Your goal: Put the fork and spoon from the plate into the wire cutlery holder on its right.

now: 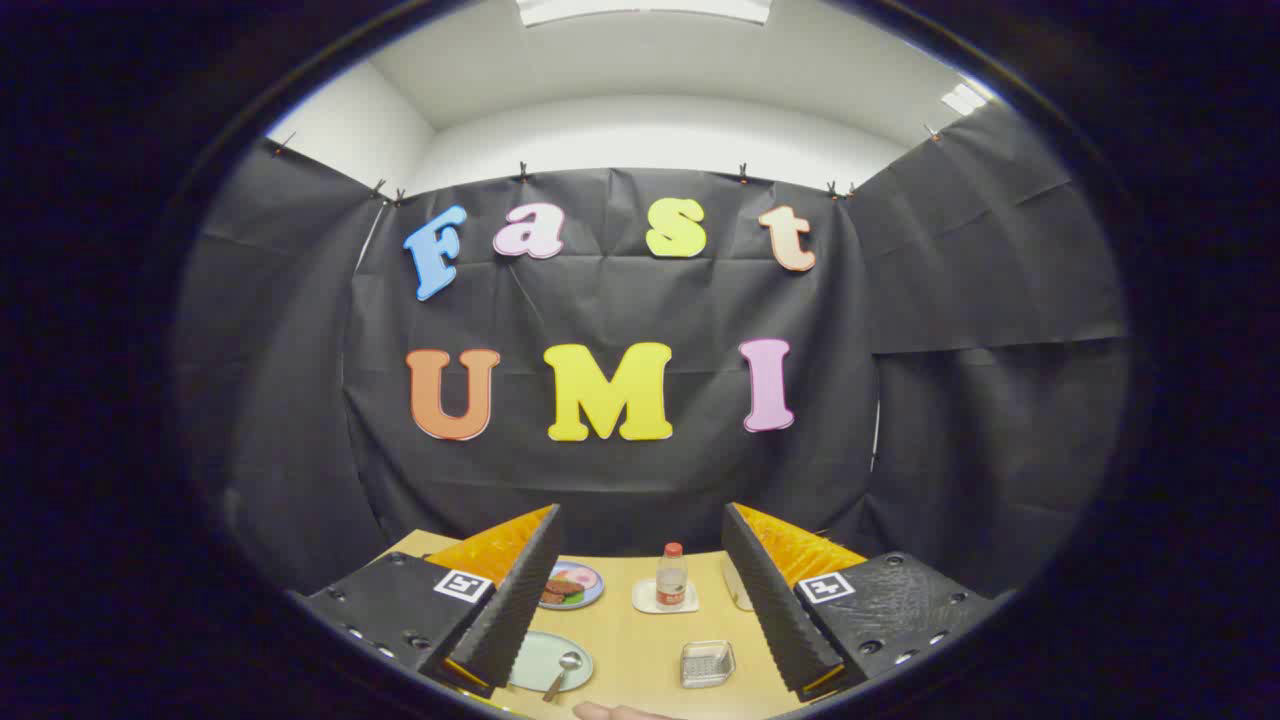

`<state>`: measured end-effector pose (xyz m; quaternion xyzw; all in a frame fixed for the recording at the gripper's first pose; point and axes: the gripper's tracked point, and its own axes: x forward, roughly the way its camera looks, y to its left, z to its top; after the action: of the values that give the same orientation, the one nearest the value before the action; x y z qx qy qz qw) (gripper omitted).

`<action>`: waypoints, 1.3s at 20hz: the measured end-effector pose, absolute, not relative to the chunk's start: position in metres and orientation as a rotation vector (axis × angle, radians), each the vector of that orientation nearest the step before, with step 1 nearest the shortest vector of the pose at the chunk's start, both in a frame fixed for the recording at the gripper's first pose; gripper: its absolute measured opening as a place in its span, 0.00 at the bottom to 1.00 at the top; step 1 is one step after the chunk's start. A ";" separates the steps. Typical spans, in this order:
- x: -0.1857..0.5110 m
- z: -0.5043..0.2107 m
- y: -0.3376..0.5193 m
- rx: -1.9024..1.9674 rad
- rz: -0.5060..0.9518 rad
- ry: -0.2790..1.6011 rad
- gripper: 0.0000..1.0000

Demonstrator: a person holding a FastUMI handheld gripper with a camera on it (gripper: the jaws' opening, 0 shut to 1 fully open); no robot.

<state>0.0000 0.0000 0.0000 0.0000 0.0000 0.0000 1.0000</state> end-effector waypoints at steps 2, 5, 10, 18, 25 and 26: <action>0.003 -0.004 -0.001 0.007 -0.008 0.011 0.95; 0.008 -0.007 -0.007 -0.001 -0.037 0.021 0.95; 0.016 -0.016 -0.004 -0.031 -0.038 0.034 0.95; 0.042 -0.070 0.029 -0.072 -0.007 0.114 0.95; 0.070 -0.188 0.075 -0.090 0.070 0.307 0.95; 0.072 -0.213 0.081 -0.099 0.081 0.356 0.95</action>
<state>0.0720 0.0806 -0.2129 -0.0490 0.1768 0.0403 0.9822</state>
